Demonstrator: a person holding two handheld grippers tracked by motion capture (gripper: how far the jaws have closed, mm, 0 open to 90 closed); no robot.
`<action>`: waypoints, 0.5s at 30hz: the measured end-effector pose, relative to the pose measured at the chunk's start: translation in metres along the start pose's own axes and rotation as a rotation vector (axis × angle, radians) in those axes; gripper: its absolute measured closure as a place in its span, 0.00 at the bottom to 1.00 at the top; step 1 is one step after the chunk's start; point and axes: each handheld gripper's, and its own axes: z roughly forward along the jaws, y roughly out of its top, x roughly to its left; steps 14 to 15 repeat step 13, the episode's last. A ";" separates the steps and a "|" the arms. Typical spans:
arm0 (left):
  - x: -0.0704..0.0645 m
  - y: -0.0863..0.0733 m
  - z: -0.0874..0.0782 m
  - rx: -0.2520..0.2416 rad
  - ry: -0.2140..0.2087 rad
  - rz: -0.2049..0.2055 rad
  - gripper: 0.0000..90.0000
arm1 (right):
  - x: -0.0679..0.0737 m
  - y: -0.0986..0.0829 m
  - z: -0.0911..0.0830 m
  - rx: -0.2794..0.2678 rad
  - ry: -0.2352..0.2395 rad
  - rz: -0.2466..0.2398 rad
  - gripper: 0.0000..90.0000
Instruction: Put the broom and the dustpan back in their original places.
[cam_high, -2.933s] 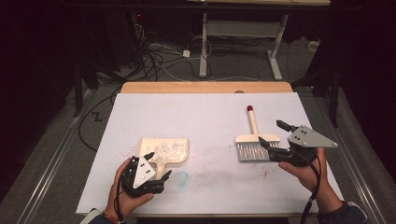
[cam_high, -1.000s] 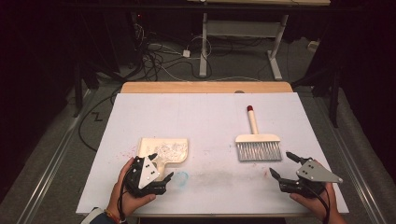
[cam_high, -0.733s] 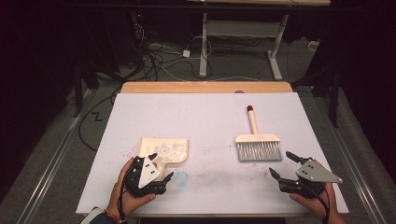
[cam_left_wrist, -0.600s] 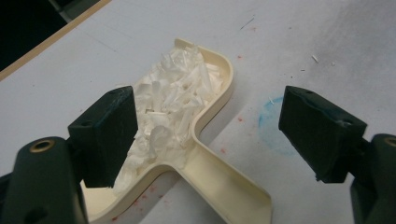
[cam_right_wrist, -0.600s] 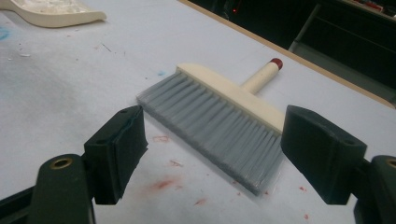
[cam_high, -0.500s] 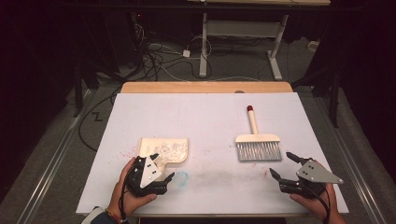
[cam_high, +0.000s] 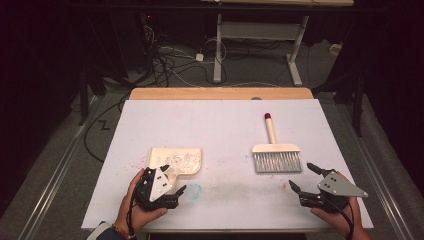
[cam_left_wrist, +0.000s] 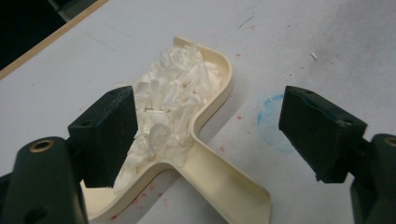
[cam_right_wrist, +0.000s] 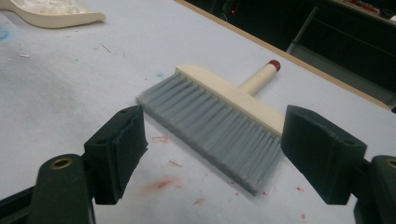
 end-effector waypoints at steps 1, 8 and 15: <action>0.000 0.000 0.000 0.002 0.002 0.001 0.21 | 0.000 0.000 0.000 0.000 -0.001 0.001 0.25; 0.001 0.001 0.003 0.005 0.001 -0.003 0.21 | -0.001 -0.001 0.001 0.003 -0.002 -0.003 0.26; 0.002 0.002 0.003 0.004 0.005 -0.013 0.20 | -0.005 -0.002 0.000 -0.004 -0.006 0.016 0.26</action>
